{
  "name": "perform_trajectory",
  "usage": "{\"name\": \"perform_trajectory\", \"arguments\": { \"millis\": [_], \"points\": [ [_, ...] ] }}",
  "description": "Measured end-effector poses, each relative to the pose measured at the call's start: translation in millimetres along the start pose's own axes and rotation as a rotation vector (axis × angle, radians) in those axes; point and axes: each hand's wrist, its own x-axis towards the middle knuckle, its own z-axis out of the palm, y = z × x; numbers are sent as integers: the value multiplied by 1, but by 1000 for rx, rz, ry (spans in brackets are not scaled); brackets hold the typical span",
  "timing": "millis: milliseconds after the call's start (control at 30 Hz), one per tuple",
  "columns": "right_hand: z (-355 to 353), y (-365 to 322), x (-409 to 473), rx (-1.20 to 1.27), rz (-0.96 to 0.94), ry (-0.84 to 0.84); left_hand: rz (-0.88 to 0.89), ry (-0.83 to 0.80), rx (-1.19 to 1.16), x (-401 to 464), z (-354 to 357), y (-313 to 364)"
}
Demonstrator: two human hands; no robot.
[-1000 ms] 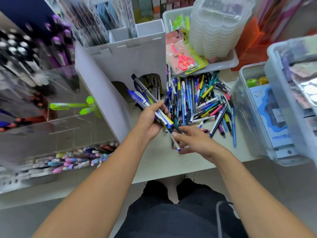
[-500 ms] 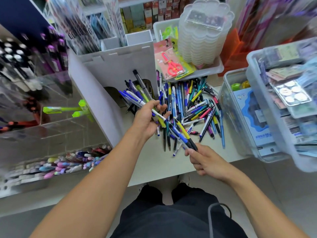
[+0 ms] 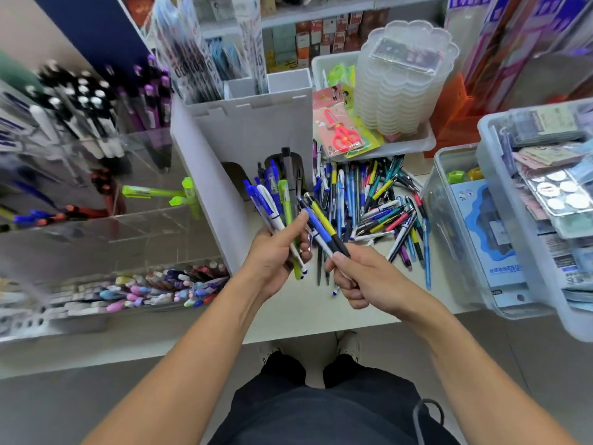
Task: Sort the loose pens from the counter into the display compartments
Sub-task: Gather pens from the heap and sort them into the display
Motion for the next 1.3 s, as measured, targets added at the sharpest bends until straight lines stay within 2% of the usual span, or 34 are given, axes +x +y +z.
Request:
{"name": "perform_trajectory", "arguments": {
  "millis": [100,267,467,567,667,800,900,967,1033,1167,1300],
  "points": [
    [20,-22,-5,-120,-31,-25,66,53,-3,-22,-11,20],
    [59,-60,-17,-512,-225,-24,222,98,-78,-58,-19,49],
    [91,-100,-30,-730,-289,-211,379,166,-6,-100,-46,73],
    [115,-113,-17,-915,-323,-273,390,235,-52,-110,-71,82],
    [140,-120,-1,-997,-363,-335,395,265,-114,-119,-98,86],
    [160,-129,16,-861,-378,-377,389,270,-204,-128,-124,85],
    [172,-143,31,-597,-406,-205,391,299,-222,-130,-137,89],
    [186,-156,42,-542,-491,-105,393,299,-210,-132,-146,93],
    [203,-165,53,-527,-503,-142,401,297,-196,-133,-154,97],
    [224,-174,68,-404,-359,-231,390,332,-254,-129,-165,104],
    [235,-183,69,-257,-423,-132,349,386,-334,-126,-179,115]
  ]
}}
